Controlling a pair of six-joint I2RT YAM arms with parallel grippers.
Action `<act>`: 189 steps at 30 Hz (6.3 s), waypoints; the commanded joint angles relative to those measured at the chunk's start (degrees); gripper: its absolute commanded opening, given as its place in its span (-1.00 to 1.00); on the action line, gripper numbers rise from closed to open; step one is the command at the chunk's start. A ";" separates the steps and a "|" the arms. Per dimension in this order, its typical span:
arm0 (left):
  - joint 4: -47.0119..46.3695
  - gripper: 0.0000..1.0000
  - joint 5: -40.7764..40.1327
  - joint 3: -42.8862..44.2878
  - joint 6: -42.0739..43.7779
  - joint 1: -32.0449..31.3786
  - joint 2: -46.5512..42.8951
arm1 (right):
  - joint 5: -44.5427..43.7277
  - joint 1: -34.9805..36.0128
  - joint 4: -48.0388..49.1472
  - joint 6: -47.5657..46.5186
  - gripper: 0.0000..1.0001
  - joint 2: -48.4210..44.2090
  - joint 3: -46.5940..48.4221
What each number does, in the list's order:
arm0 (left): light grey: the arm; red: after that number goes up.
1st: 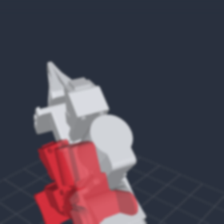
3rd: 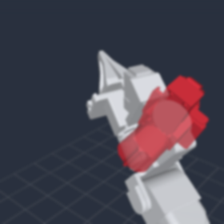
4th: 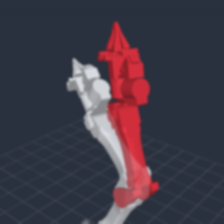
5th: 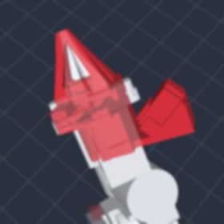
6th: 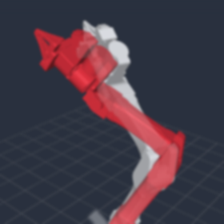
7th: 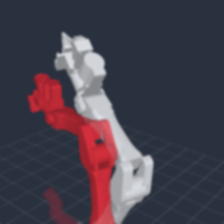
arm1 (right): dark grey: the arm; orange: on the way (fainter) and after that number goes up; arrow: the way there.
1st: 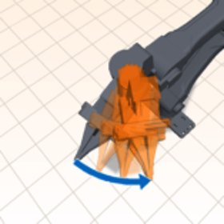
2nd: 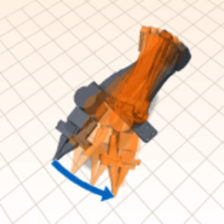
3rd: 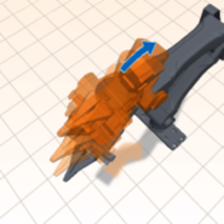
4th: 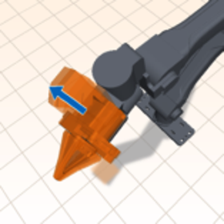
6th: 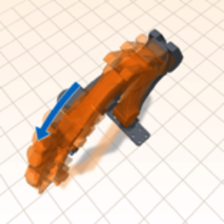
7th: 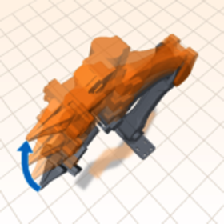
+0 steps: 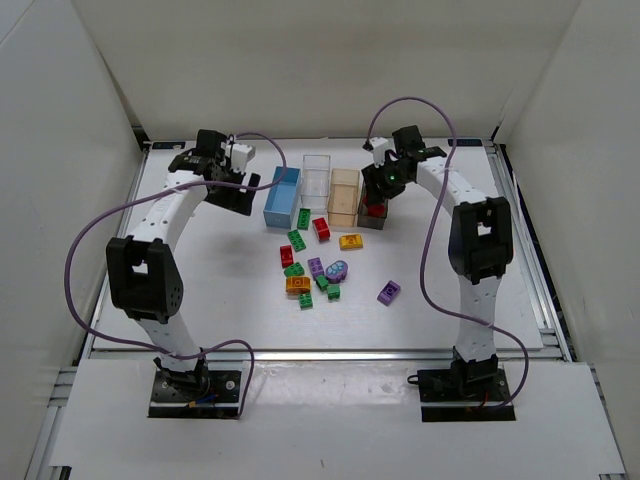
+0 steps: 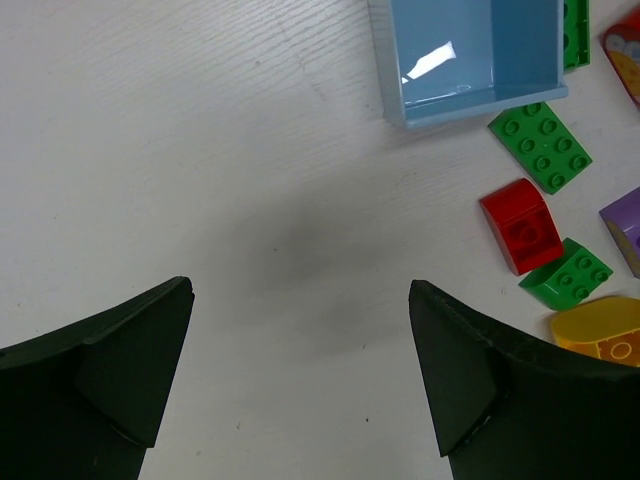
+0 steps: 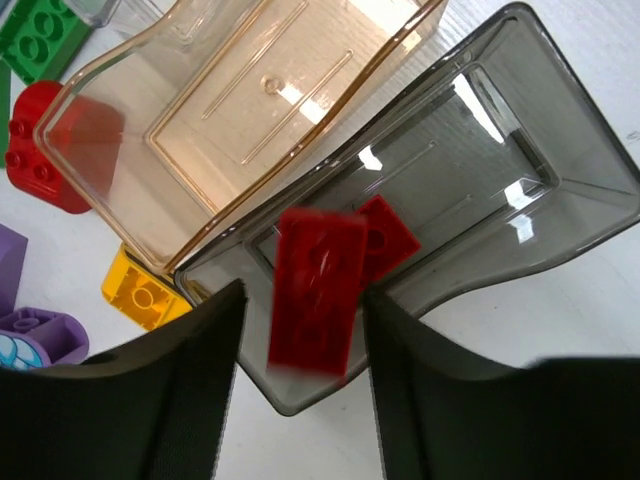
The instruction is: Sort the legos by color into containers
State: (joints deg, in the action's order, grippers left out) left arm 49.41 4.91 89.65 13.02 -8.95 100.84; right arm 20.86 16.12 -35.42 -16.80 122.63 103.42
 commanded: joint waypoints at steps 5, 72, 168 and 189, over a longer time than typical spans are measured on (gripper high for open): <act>2.88 0.99 8.70 2.38 2.53 -0.10 -0.72 | -2.58 0.14 2.64 0.80 0.46 -0.81 1.79; -15.75 0.99 23.31 7.39 29.08 -20.32 20.63 | -5.13 -10.06 0.53 -5.53 0.86 -24.54 -13.94; -39.65 -0.13 39.92 51.60 -18.82 -19.61 49.81 | -14.45 -13.75 3.87 -2.63 0.96 -30.43 -19.92; -43.69 0.74 37.89 51.24 -20.83 -20.67 49.99 | -13.39 -14.10 4.57 -2.72 0.96 -31.31 -21.94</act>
State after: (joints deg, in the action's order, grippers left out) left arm 8.23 42.85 141.03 -6.46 -29.12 151.63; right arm 6.79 2.26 -32.80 -19.11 93.80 82.56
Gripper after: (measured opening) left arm 0.848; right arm 0.982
